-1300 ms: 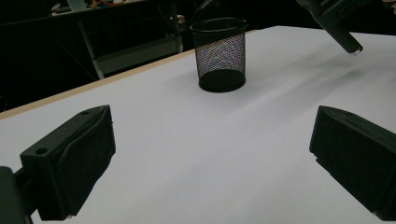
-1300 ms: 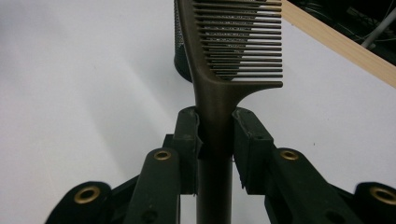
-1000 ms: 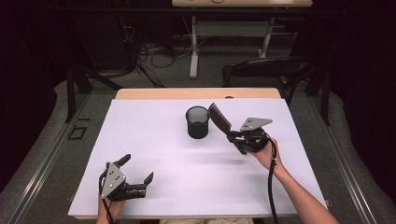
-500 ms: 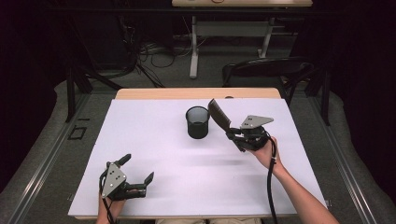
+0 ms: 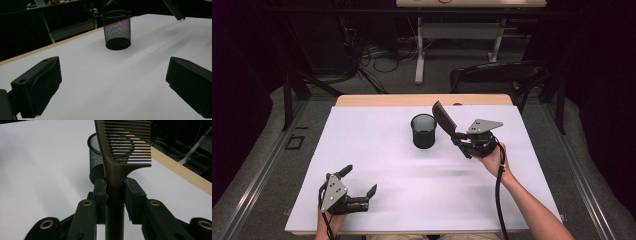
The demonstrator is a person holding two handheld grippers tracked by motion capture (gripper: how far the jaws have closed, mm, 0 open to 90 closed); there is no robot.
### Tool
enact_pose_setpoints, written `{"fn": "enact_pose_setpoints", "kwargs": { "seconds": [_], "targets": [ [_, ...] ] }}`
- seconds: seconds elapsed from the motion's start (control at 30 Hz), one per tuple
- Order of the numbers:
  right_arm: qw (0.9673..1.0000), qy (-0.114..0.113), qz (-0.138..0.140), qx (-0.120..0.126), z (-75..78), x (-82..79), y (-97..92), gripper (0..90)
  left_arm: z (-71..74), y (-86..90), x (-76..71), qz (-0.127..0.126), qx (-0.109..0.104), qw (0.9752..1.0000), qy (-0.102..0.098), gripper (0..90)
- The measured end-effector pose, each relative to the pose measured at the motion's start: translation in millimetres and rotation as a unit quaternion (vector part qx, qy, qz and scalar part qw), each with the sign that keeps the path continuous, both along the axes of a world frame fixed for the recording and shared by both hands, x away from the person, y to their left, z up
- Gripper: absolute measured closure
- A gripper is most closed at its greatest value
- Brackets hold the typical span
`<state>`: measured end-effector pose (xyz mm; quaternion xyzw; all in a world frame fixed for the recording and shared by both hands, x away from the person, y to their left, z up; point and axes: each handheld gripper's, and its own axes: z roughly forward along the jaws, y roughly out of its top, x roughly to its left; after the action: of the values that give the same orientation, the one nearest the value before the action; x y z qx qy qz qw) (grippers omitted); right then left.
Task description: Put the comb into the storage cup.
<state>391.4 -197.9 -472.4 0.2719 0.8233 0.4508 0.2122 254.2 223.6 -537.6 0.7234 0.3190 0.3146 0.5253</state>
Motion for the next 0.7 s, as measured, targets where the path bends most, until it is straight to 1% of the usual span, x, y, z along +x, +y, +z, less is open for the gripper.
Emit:
{"fn": "enact_pose_setpoints", "kwargs": {
  "seconds": [0.33,0.5,0.7],
  "targets": [
    [1.0,-0.006,0.004,0.004,8.2,4.4,5.8,73.0,0.0,-0.1,0.0,0.0,0.0,1.0,0.0,0.3],
    [0.9999,-0.007,0.003,0.011,11.7,7.1,7.9,72.9,-0.3,-0.7,0.8,-0.001,0.0,1.0,0.002,0.3],
    [0.9998,-0.011,0.002,0.014,14.9,9.7,9.2,72.9,-0.9,-1.3,2.1,-0.001,-0.002,1.0,0.004,0.3]
  ]
}}
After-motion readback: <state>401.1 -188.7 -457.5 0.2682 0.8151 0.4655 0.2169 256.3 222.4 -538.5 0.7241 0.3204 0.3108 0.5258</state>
